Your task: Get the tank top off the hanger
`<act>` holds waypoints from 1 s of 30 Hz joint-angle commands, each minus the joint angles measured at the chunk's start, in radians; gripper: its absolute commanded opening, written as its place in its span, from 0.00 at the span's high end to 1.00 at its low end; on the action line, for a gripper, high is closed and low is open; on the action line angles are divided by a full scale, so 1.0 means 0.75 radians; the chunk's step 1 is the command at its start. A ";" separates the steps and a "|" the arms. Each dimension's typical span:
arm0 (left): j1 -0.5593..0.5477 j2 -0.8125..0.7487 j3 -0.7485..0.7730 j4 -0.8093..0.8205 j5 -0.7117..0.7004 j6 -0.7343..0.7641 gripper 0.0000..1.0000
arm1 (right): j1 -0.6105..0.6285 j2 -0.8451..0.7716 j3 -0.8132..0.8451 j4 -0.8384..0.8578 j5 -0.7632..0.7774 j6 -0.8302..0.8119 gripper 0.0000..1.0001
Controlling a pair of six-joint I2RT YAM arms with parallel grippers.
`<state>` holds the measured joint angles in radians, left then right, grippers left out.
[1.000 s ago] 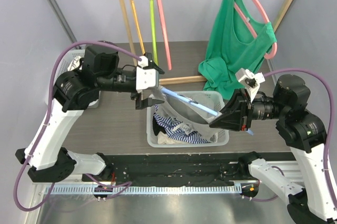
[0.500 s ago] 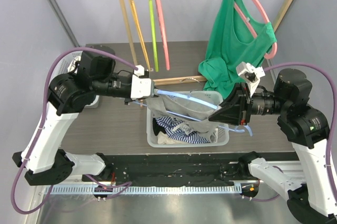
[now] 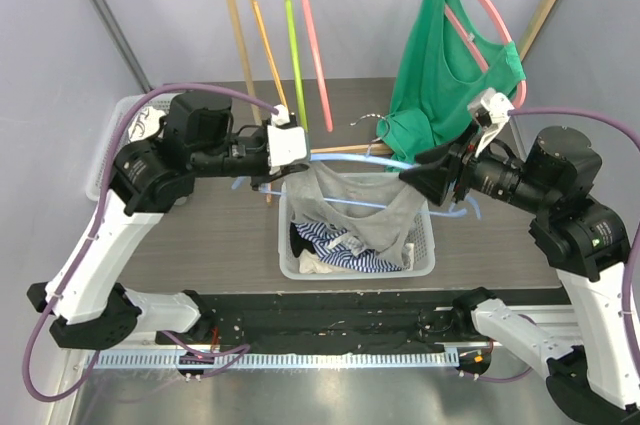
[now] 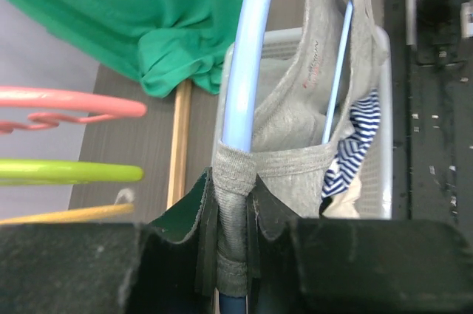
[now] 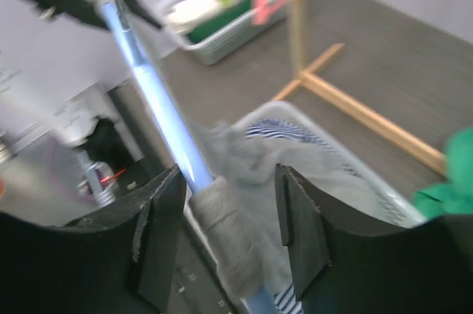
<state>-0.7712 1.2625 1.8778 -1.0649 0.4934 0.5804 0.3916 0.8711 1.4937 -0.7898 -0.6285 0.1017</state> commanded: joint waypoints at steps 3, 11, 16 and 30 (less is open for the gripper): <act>-0.007 -0.045 -0.045 0.309 -0.296 -0.127 1.00 | -0.005 -0.112 0.003 0.125 0.786 -0.015 0.38; 0.014 -0.086 -0.084 0.338 -0.357 -0.142 1.00 | -0.005 -0.243 -0.046 0.100 0.745 0.132 0.37; 0.016 -0.092 -0.103 0.336 -0.331 -0.152 1.00 | -0.005 -0.278 -0.252 0.291 0.517 0.345 0.37; 0.026 -0.104 -0.105 0.313 -0.292 -0.152 1.00 | -0.005 -0.225 -0.490 0.662 0.374 0.550 0.39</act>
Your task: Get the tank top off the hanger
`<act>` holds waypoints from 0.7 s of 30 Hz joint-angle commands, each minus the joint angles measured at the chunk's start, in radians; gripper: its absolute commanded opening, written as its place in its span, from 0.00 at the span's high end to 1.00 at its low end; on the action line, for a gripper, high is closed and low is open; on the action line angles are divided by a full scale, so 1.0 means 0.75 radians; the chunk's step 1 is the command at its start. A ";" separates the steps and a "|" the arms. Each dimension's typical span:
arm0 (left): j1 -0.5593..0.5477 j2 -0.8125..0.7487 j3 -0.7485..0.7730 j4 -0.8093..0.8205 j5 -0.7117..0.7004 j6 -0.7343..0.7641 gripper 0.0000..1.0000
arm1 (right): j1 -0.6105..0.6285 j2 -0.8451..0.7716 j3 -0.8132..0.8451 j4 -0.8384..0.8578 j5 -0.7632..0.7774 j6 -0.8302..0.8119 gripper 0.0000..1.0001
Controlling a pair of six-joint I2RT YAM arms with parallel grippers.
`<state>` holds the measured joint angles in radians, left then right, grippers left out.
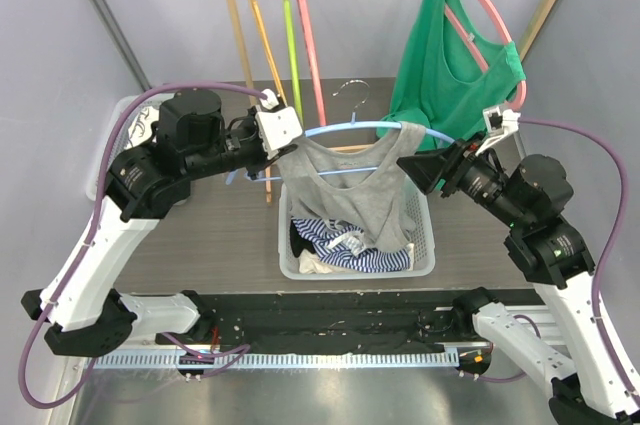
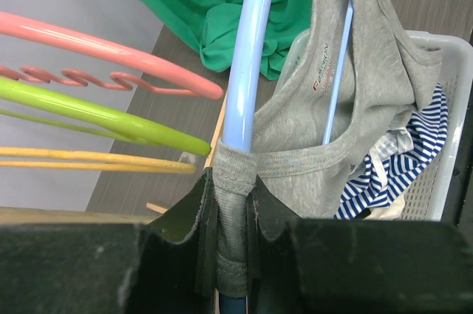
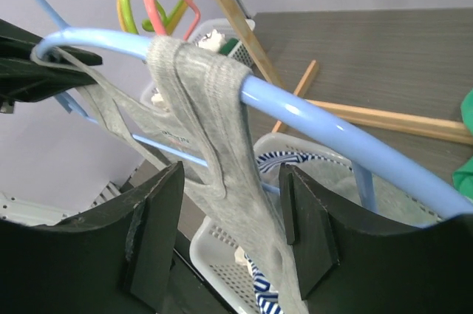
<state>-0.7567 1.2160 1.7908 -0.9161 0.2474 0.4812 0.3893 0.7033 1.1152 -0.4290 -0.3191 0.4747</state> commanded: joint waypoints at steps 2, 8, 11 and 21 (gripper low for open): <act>0.007 -0.042 0.007 0.115 0.040 -0.022 1.00 | -0.002 0.005 0.012 0.208 -0.051 0.062 0.44; 0.009 -0.042 0.005 0.115 0.049 -0.020 1.00 | -0.002 0.026 0.004 0.253 -0.065 0.087 0.60; 0.009 -0.040 0.007 0.113 0.055 -0.024 1.00 | -0.002 0.030 -0.004 0.277 -0.072 0.101 0.69; 0.019 -0.048 0.003 0.097 0.081 -0.028 1.00 | -0.002 0.005 0.014 0.247 0.016 0.058 0.99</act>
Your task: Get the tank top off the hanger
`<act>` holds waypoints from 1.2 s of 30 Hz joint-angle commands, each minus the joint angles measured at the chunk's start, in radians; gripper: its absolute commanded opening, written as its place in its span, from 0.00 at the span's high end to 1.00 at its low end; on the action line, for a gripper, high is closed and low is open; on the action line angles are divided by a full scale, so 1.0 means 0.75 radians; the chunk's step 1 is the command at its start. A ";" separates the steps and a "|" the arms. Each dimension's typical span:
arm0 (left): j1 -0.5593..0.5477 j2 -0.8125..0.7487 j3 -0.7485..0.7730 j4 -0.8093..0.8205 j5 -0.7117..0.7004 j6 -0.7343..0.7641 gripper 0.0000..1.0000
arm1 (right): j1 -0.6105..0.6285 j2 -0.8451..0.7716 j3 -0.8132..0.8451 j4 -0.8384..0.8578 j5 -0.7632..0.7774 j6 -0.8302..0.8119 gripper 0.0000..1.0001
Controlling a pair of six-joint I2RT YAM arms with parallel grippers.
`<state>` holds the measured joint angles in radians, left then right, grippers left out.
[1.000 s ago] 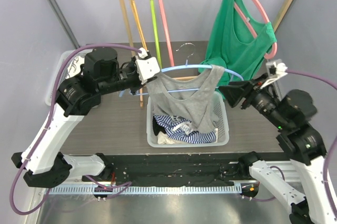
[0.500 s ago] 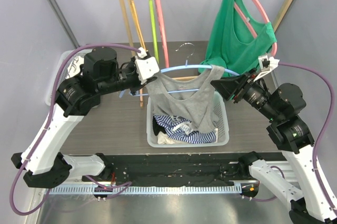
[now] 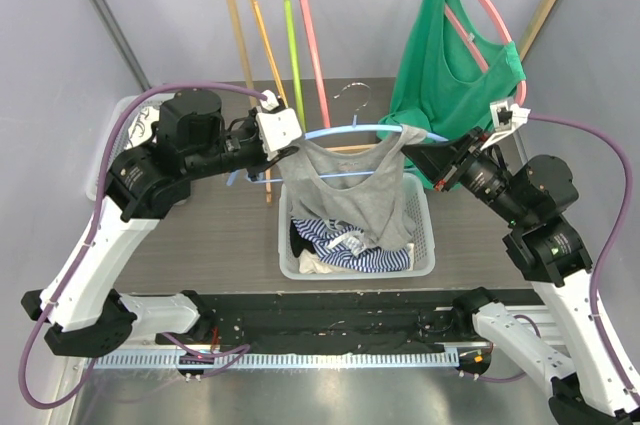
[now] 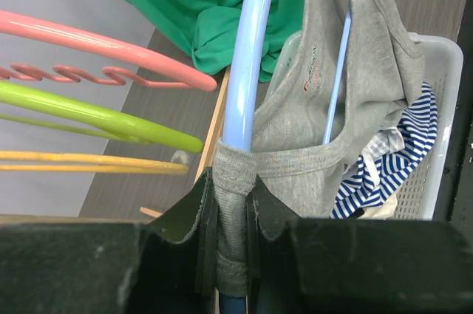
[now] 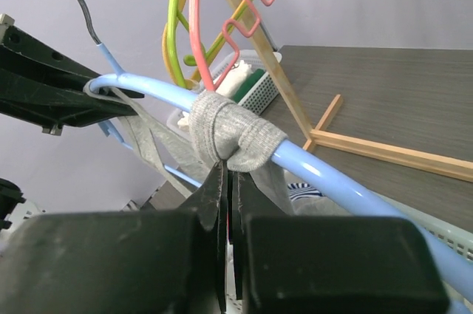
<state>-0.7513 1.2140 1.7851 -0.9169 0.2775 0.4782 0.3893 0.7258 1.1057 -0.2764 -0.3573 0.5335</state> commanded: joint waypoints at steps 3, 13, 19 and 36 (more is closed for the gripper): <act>0.012 -0.056 -0.003 0.096 0.033 -0.004 1.00 | -0.002 -0.067 0.108 -0.048 0.177 -0.091 0.99; 0.014 -0.091 -0.057 0.089 0.008 0.041 1.00 | -0.002 -0.108 0.133 -0.419 0.881 -0.090 0.99; 0.022 -0.107 -0.059 0.079 0.008 0.052 1.00 | -0.002 -0.097 0.133 -0.507 1.045 -0.079 0.99; 0.040 -0.079 0.121 0.045 0.035 0.043 1.00 | -0.004 -0.015 0.019 -0.697 1.270 -0.212 0.99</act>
<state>-0.7345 1.1687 1.7580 -0.9398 0.2886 0.5087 0.3908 0.7265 1.1698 -0.7830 0.4980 0.4126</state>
